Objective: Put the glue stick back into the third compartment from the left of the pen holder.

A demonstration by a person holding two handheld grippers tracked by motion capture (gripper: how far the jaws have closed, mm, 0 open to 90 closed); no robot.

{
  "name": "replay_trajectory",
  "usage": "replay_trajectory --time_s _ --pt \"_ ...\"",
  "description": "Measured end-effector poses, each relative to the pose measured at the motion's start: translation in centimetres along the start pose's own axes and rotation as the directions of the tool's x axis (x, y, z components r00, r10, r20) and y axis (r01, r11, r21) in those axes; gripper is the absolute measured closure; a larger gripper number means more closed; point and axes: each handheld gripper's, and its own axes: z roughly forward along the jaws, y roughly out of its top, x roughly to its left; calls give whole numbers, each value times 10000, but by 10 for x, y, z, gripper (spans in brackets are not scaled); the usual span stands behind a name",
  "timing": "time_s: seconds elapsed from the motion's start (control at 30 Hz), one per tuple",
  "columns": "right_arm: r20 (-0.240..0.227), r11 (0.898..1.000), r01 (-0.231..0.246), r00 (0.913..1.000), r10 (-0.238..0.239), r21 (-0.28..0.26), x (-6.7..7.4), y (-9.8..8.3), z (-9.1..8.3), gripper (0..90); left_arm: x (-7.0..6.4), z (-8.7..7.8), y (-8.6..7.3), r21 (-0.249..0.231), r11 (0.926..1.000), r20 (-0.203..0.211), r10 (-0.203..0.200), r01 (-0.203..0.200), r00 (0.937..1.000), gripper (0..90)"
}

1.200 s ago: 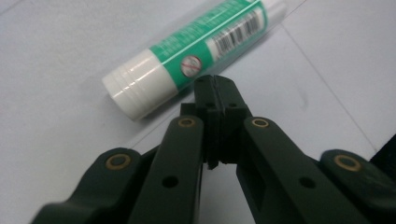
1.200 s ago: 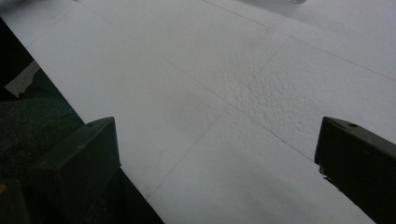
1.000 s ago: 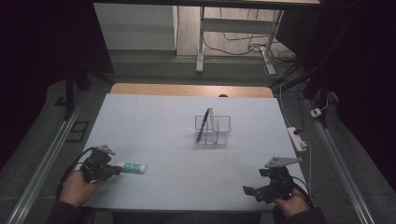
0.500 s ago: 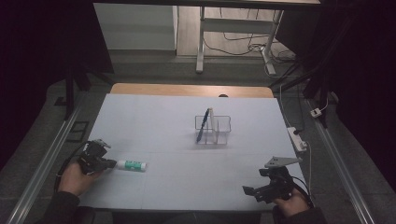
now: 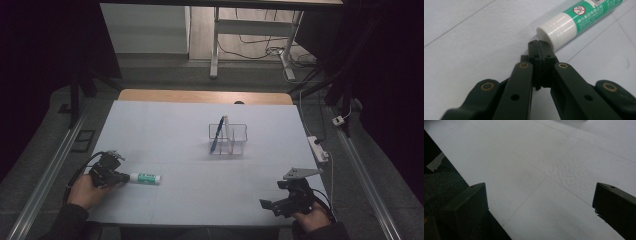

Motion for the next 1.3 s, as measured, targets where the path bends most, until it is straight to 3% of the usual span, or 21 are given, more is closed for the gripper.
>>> replay_trajectory --time_s 0.7,1.3 --pt "-13 10000 19 10000 -19 71 0 0 0 0 -16 16 35 -59 9992 96 402 -401 9991 887" --pt "-19 10000 25 10000 -25 71 0 0 0 0 -29 35 82 -250 9948 161 988 -983 9950 887"
